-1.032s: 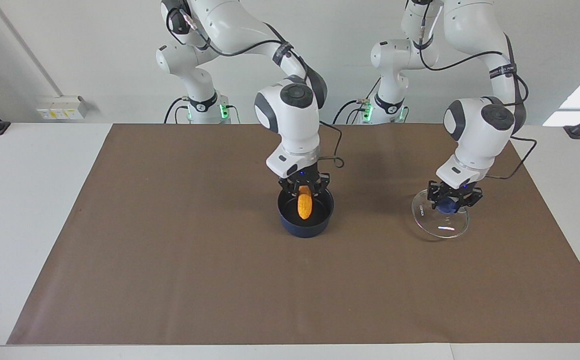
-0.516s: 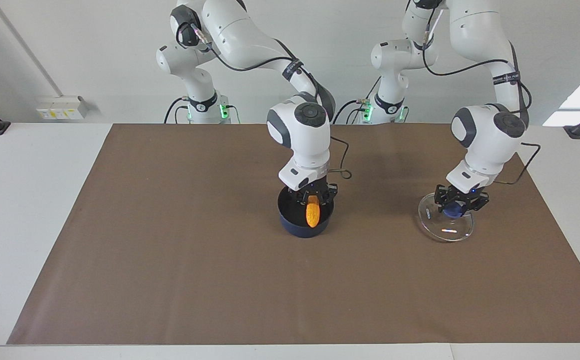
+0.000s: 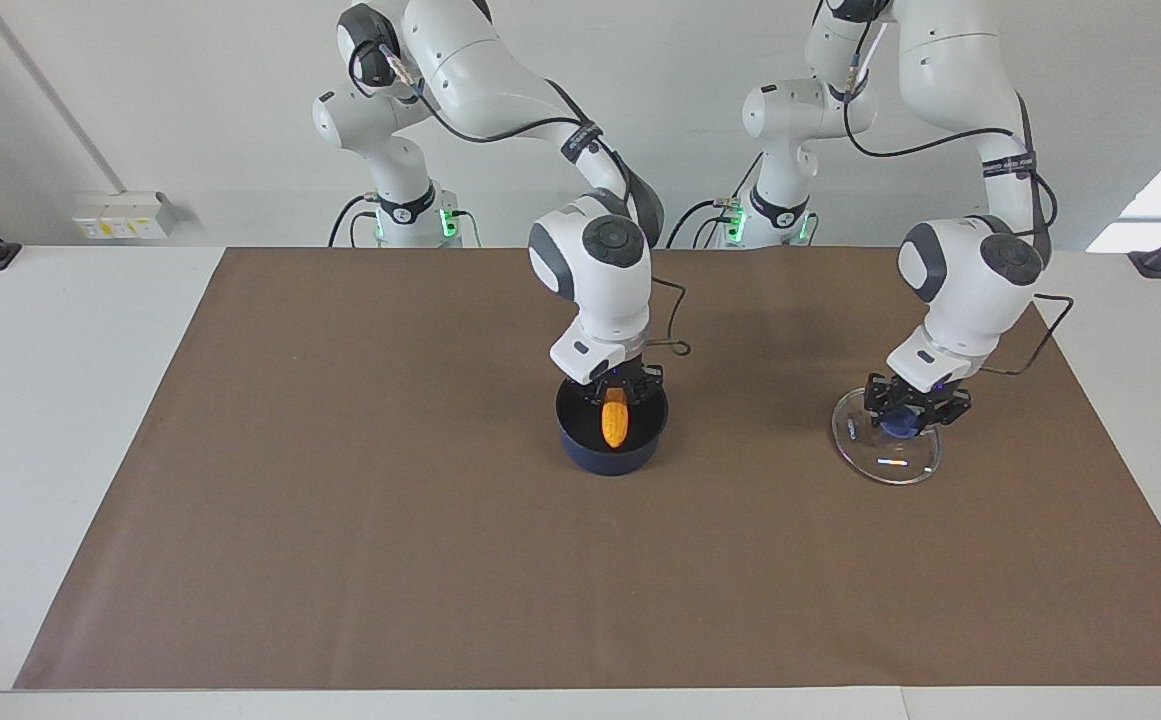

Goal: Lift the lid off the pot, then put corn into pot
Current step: 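Lift the lid aside with the left gripper while the right gripper carries the corn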

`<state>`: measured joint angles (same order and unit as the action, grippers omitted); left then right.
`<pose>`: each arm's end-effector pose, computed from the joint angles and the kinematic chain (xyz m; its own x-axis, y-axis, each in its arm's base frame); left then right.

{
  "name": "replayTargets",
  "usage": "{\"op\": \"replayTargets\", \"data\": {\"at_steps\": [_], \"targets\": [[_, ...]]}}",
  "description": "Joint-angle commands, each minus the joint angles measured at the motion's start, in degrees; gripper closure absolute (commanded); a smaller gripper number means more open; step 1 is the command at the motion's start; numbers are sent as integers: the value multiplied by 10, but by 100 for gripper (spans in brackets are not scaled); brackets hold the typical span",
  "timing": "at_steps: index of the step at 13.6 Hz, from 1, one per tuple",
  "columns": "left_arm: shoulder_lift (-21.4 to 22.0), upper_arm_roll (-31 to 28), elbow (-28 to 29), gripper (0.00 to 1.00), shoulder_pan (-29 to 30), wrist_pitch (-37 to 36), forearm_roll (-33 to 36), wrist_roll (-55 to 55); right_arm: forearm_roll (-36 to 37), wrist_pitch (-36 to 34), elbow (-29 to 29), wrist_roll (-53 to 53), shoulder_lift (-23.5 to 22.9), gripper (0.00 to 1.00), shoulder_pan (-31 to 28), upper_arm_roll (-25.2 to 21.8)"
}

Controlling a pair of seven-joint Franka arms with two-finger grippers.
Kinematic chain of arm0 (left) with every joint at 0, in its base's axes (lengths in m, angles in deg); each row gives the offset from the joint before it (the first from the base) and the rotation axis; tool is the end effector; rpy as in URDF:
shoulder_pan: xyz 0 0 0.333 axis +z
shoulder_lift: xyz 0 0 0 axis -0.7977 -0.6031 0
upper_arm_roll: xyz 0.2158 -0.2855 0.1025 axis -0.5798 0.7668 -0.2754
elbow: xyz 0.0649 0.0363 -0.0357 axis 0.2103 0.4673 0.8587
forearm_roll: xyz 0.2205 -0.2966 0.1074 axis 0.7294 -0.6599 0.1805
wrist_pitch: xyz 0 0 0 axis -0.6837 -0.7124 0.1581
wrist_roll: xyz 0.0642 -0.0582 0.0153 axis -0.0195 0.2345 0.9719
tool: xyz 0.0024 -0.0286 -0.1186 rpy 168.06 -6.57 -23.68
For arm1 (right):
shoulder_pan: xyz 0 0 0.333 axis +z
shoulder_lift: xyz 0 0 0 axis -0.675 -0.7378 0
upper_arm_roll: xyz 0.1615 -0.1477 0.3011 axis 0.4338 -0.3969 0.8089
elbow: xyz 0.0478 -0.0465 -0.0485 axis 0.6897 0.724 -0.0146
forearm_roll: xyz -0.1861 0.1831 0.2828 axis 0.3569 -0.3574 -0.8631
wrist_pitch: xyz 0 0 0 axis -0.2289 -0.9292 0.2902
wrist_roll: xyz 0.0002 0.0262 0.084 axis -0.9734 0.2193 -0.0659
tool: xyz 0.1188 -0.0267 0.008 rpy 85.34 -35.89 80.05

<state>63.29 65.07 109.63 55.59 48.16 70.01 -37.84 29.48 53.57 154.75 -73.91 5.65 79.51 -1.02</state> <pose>0.5835 0.0096 0.3789 0.9453 -0.3124 0.0936 -0.3113 -0.9499 -0.0257 0.5898 0.4185 0.3871 0.9975 -0.0669 0.0210 -0.0655 -0.9958 -0.0638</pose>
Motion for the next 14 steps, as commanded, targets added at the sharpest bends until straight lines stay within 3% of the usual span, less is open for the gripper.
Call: {"op": "replayTargets", "data": {"at_steps": [1, 5, 8, 10, 11, 14], "targets": [[7, 4, 19, 95, 2, 21, -13, -16, -19, 7, 20, 18, 8, 100, -3, 4], [0, 3, 13, 77, 6, 17, -13, -15, -21, 7, 35, 24, 12, 100, -4, 4], [-2, 3, 8, 45, 6, 19, -13, -16, -21, 11, 37, 24, 12, 100, -4, 4], [1, 2, 3, 7, 5, 14, -13, -15, -23, 12, 29, 25, 10, 100, -11, 4], [4, 2, 1, 0, 3, 13, -13, -15, -23, 13, 28, 25, 9, 100, -13, 4], [19, 2, -9, 0, 1, 11, -13, -12, -42, 52, 27, 25, 5, 100, -9, 4]]}}
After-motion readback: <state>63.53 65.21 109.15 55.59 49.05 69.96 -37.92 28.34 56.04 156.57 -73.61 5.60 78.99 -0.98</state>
